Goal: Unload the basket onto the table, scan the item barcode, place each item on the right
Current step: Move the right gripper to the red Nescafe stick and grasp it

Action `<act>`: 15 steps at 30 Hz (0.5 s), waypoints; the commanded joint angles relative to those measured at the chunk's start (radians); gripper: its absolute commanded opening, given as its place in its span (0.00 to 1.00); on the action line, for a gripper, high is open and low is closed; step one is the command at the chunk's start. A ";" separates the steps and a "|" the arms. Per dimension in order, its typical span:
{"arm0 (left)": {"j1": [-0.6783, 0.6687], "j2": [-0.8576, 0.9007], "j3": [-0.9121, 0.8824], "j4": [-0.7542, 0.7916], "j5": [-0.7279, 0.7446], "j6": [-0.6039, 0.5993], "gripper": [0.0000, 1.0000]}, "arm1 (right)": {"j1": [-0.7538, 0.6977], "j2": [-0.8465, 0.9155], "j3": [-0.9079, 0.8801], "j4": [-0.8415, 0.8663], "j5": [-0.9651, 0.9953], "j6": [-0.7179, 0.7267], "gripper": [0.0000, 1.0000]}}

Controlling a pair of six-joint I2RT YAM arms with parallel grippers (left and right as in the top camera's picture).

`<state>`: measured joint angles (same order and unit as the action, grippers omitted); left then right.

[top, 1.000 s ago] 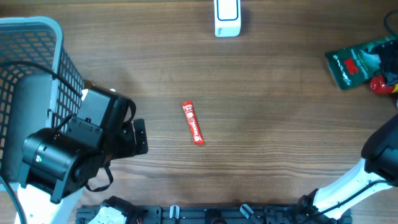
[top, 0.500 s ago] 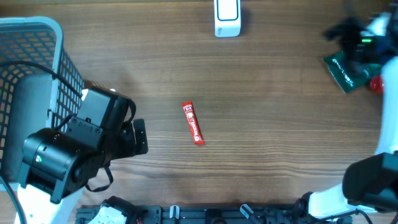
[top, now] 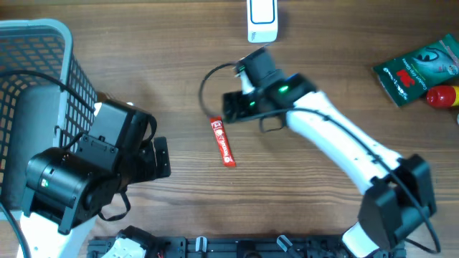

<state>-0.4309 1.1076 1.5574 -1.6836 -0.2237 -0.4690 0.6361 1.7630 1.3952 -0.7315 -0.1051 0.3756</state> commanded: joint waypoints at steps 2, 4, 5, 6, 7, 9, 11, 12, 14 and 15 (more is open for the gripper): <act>0.003 -0.002 0.007 0.000 -0.013 -0.010 1.00 | 0.114 0.114 -0.014 0.069 0.167 -0.010 0.89; 0.003 -0.002 0.007 0.000 -0.013 -0.010 1.00 | 0.145 0.168 -0.014 0.089 0.180 -0.008 0.85; 0.003 -0.002 0.007 0.000 -0.013 -0.010 1.00 | 0.156 0.193 -0.014 0.086 0.180 -0.007 0.82; 0.003 -0.002 0.007 0.000 -0.013 -0.010 1.00 | 0.162 0.211 -0.014 0.078 0.180 -0.006 0.79; 0.003 -0.002 0.007 0.000 -0.013 -0.010 1.00 | 0.165 0.229 -0.014 0.069 0.179 -0.005 0.77; 0.003 -0.002 0.007 0.000 -0.013 -0.010 1.00 | 0.166 0.253 -0.014 0.053 0.167 -0.005 0.74; 0.003 -0.002 0.007 0.000 -0.013 -0.010 1.00 | 0.166 0.271 -0.014 0.046 0.164 -0.005 0.69; 0.003 -0.002 0.007 0.000 -0.013 -0.010 1.00 | 0.167 0.274 -0.014 0.041 0.164 -0.006 0.68; 0.003 -0.002 0.007 0.000 -0.013 -0.010 1.00 | 0.170 0.278 -0.014 0.024 0.156 -0.006 0.67; 0.003 -0.002 0.007 0.000 -0.013 -0.010 1.00 | 0.175 0.278 -0.014 0.013 0.149 -0.006 0.66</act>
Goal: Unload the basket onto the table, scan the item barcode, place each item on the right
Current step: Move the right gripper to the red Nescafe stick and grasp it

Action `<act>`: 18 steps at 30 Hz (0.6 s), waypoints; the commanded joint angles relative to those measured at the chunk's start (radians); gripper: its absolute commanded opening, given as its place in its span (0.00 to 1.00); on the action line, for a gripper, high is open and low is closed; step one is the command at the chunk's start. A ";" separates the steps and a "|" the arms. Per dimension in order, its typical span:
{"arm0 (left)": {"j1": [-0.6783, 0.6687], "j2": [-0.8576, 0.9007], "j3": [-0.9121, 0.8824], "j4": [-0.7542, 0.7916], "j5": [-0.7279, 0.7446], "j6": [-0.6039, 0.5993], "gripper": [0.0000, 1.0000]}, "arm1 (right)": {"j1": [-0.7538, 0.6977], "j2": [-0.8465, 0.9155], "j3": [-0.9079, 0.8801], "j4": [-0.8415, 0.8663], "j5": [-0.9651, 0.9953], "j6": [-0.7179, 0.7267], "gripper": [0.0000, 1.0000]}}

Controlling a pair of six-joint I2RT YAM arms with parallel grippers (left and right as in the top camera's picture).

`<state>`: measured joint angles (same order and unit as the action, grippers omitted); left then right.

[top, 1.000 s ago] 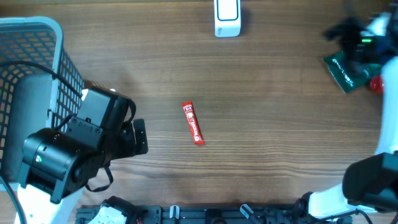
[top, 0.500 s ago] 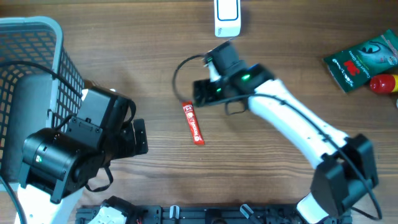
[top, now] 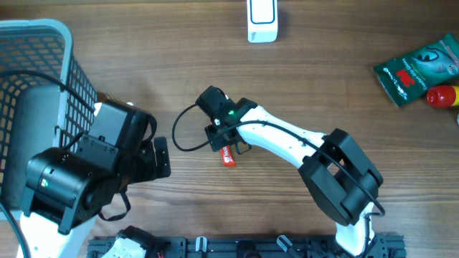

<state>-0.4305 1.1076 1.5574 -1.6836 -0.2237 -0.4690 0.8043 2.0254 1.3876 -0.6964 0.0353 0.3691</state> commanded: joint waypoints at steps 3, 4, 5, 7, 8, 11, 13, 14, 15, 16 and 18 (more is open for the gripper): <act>0.003 -0.002 0.007 0.000 -0.013 -0.010 1.00 | 0.025 0.015 -0.006 -0.028 -0.019 0.000 0.65; 0.003 -0.002 0.007 0.000 -0.013 -0.010 1.00 | 0.034 0.015 -0.006 -0.028 -0.027 0.000 0.65; 0.003 -0.002 0.007 0.000 -0.013 -0.010 1.00 | 0.043 0.015 -0.006 -0.027 -0.029 0.001 0.66; 0.003 -0.002 0.007 0.000 -0.013 -0.010 1.00 | 0.068 0.015 -0.006 -0.025 -0.021 0.001 0.66; 0.003 -0.002 0.007 0.000 -0.013 -0.010 1.00 | 0.077 0.018 -0.006 -0.023 -0.002 0.002 0.66; 0.003 -0.002 0.007 0.000 -0.013 -0.010 1.00 | 0.094 0.041 -0.006 -0.024 0.100 0.048 0.65; 0.003 -0.002 0.007 0.000 -0.013 -0.010 1.00 | 0.094 0.068 -0.006 -0.022 0.116 0.065 0.64; 0.003 -0.002 0.007 0.000 -0.013 -0.010 1.00 | 0.093 0.084 -0.006 -0.021 0.134 0.085 0.63; 0.003 -0.002 0.007 0.000 -0.013 -0.010 1.00 | 0.093 0.100 -0.006 -0.019 0.151 0.093 0.59; 0.003 -0.002 0.007 0.000 -0.013 -0.010 1.00 | 0.093 0.109 -0.006 -0.017 0.161 0.101 0.57; 0.003 -0.002 0.007 0.000 -0.013 -0.010 1.00 | 0.093 0.134 -0.006 -0.016 0.167 0.103 0.41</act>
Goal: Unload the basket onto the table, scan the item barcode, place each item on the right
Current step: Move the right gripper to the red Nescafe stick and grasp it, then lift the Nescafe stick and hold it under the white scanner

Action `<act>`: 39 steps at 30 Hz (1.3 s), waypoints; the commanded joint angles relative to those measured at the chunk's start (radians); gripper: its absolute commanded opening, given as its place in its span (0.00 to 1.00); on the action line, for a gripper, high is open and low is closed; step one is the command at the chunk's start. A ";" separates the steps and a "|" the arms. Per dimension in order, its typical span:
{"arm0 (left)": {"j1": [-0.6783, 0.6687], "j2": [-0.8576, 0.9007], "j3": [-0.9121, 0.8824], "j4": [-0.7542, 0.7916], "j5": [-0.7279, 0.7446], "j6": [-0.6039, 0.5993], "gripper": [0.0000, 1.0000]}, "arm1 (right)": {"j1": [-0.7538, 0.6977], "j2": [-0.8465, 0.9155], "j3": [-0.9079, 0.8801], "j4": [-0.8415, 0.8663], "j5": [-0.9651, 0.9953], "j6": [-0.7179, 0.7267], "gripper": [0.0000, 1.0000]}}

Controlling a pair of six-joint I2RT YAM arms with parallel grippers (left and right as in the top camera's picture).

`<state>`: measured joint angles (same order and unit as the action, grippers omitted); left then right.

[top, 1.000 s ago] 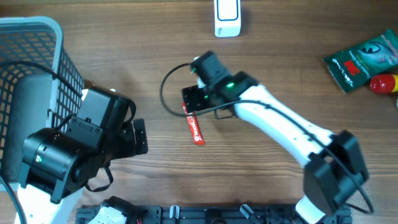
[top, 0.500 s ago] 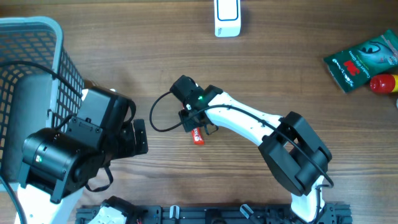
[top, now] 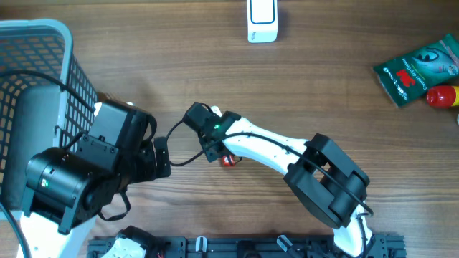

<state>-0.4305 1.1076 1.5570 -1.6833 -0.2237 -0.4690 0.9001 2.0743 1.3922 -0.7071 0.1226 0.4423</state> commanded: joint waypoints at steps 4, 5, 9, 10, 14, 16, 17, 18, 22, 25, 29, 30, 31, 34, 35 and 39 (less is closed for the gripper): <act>0.003 -0.002 0.008 -0.001 -0.013 -0.010 1.00 | -0.003 0.093 -0.011 -0.037 0.080 0.130 0.20; 0.003 -0.002 0.008 -0.001 -0.013 -0.010 1.00 | -0.003 0.093 -0.010 -0.040 0.078 0.151 0.15; 0.003 -0.002 0.008 -0.001 -0.013 -0.010 1.00 | -0.027 0.089 0.037 -0.085 -0.075 0.161 0.05; 0.003 -0.002 0.008 -0.001 -0.013 -0.010 1.00 | -0.043 0.086 0.063 -0.107 -0.143 0.151 0.05; 0.003 -0.002 0.008 -0.001 -0.013 -0.010 1.00 | -0.137 0.031 0.151 -0.196 -0.547 0.024 0.05; 0.003 -0.002 0.008 -0.001 -0.013 -0.010 1.00 | -0.215 -0.018 0.156 -0.234 -0.866 -0.051 0.05; 0.003 -0.002 0.008 -0.001 -0.013 -0.010 1.00 | -0.249 -0.031 0.156 -0.265 -0.982 -0.074 0.05; 0.003 -0.002 0.008 -0.001 -0.013 -0.010 1.00 | -0.276 -0.040 0.156 -0.294 -1.061 -0.089 0.05; 0.003 -0.002 0.008 -0.001 -0.013 -0.010 1.00 | -0.399 -0.054 0.156 -0.439 -1.339 -0.076 0.05; 0.003 -0.002 0.008 -0.001 -0.013 -0.010 1.00 | -0.449 -0.054 0.155 -0.527 -1.416 0.005 0.04; 0.003 -0.002 0.008 -0.001 -0.013 -0.010 1.00 | -0.475 -0.054 0.155 -0.567 -1.517 0.002 0.04; 0.003 -0.002 0.008 -0.001 -0.013 -0.010 1.00 | -0.474 -0.054 0.155 -0.578 -1.541 0.002 0.04; 0.003 -0.002 0.008 -0.001 -0.013 -0.010 1.00 | -0.474 -0.054 0.155 -0.587 -1.564 0.002 0.04; 0.003 -0.002 0.008 -0.001 -0.013 -0.010 1.00 | -0.474 -0.054 0.155 -0.597 -1.671 0.002 0.04; 0.003 -0.002 0.008 -0.001 -0.013 -0.010 1.00 | -0.474 -0.054 0.155 -0.597 -1.704 0.002 0.04; 0.003 -0.002 0.008 -0.001 -0.013 -0.010 1.00 | -0.475 -0.057 0.155 -0.689 -1.746 0.045 0.04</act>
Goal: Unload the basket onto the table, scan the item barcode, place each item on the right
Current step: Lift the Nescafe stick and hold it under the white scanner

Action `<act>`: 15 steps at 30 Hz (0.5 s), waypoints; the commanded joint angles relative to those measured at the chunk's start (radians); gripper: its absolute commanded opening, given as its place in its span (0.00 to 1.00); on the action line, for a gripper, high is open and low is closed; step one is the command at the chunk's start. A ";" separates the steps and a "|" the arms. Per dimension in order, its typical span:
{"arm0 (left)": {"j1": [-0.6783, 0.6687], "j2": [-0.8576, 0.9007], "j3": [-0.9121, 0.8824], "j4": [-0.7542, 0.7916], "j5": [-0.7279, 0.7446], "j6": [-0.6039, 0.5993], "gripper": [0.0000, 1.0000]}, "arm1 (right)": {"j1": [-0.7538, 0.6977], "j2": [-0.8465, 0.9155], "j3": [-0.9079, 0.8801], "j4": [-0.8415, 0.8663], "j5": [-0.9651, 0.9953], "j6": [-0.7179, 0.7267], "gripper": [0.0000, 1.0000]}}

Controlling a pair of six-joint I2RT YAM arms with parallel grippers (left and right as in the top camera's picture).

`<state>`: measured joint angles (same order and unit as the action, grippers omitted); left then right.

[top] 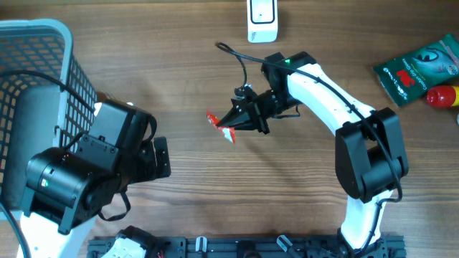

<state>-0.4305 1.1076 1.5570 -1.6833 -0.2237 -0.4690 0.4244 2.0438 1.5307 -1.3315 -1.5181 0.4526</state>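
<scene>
The small red packet (219,126) is raised off the wooden table, pinched at one end by my right gripper (231,124), which is shut on it. The right arm (319,79) reaches in from the lower right, its fingers pointing left. A white barcode scanner (262,20) rests at the far edge of the table, above the packet. My left gripper (159,158) sits at the lower left near its black arm body; its fingers look parted with nothing between them.
A grey mesh basket (43,79) fills the left side. A green snack bag (416,68) and a red-and-yellow object (443,96) lie at the far right. A black rail (237,247) runs along the near edge.
My right gripper was low over the red packet, near the left arm. Now it holds the packet raised above the table, farther right and nearer the scanner.
At first the red packet lay flat mid-table with my right gripper just behind it. The gripper then came down over the packet, covering most of it. Now the packet is off the table in the right gripper. The left arm stayed put.
</scene>
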 commanded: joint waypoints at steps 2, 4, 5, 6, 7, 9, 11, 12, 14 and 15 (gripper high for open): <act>0.003 -0.002 0.008 -0.001 -0.013 -0.010 1.00 | -0.010 -0.026 0.017 -0.124 -0.105 0.038 0.04; 0.003 -0.002 0.008 -0.001 -0.013 -0.010 1.00 | -0.026 -0.026 0.017 -0.129 -0.106 -0.058 0.04; 0.003 -0.002 0.008 -0.001 -0.013 -0.010 1.00 | -0.043 -0.026 0.017 -0.123 -0.105 -0.157 0.04; 0.003 -0.002 0.008 -0.001 -0.013 -0.010 1.00 | -0.061 -0.026 0.017 -0.113 -0.105 -0.277 0.04; 0.003 -0.002 0.008 0.000 -0.013 -0.010 1.00 | -0.077 -0.026 0.017 -0.104 -0.092 -0.373 0.04; 0.003 -0.002 0.008 -0.001 -0.013 -0.010 1.00 | -0.112 -0.026 0.017 -0.072 0.014 -0.596 0.04; 0.003 -0.002 0.008 -0.001 -0.013 -0.010 1.00 | -0.144 -0.026 0.017 -0.054 0.192 -0.784 0.04; 0.003 -0.002 0.008 -0.001 -0.013 -0.010 1.00 | -0.151 -0.026 0.017 -0.049 0.240 -0.924 0.05; 0.003 -0.002 0.008 -0.001 -0.013 -0.010 1.00 | -0.154 -0.028 0.017 -0.047 0.233 -1.160 0.05; 0.003 -0.002 0.008 -0.001 -0.013 -0.010 1.00 | -0.154 -0.028 0.017 -0.040 0.222 -1.264 0.05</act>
<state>-0.4305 1.1076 1.5574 -1.6836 -0.2241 -0.4690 0.2634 2.0434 1.5307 -1.3823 -1.3727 -0.2955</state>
